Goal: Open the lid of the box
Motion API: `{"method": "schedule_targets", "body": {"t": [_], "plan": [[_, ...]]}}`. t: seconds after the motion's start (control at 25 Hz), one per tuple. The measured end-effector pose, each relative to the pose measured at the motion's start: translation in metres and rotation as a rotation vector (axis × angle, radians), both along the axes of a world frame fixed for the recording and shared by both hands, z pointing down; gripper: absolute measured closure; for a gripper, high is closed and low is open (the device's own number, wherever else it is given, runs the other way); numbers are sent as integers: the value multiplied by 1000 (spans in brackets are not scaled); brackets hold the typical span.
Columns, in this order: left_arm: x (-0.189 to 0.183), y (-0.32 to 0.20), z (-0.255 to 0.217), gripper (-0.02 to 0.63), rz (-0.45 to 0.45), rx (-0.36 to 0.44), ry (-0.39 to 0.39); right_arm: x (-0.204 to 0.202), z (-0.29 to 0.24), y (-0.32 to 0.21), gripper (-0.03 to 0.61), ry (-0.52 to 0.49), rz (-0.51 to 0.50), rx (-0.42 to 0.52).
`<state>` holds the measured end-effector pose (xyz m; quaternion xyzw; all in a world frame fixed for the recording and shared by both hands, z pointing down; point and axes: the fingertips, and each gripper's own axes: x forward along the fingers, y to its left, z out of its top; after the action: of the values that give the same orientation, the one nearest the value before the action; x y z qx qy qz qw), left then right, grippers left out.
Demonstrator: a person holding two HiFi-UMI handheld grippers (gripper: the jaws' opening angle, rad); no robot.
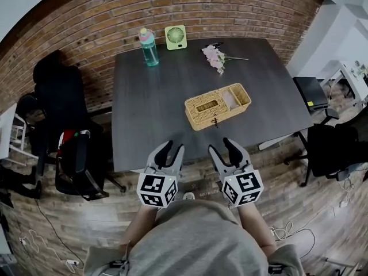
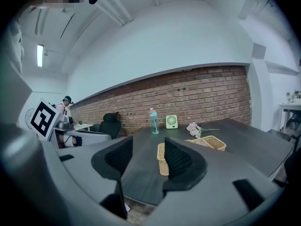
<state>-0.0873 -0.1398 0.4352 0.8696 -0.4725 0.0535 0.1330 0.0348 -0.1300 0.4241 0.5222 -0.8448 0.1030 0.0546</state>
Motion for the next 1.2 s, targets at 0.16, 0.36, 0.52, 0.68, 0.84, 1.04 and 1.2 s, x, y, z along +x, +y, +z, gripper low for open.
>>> {"method": "schedule_targets", "body": {"t": [0.16, 0.36, 0.52, 0.68, 0.84, 1.04, 1.2], "plan": [[-7, -15, 8, 477, -13, -14, 6, -4, 7, -18, 367, 14, -5, -11], [-13, -33, 13, 477, -33, -26, 5, -3, 14, -39, 367, 39, -2, -21], [-14, -43, 16, 477, -55, -39, 12, 5, 25, -55, 370, 53, 8, -34], [-9, -52, 22, 477, -55, -48, 9, 16, 41, -73, 373, 69, 16, -45], [-9, -63, 30, 477, -72, -56, 9, 24, 63, -92, 376, 86, 10, -66], [0, -82, 39, 477, -93, -69, 13, 37, 91, -113, 380, 116, 3, -104], [7, -97, 45, 477, -97, -81, 2, 47, 110, -128, 385, 132, -1, -134]]}}
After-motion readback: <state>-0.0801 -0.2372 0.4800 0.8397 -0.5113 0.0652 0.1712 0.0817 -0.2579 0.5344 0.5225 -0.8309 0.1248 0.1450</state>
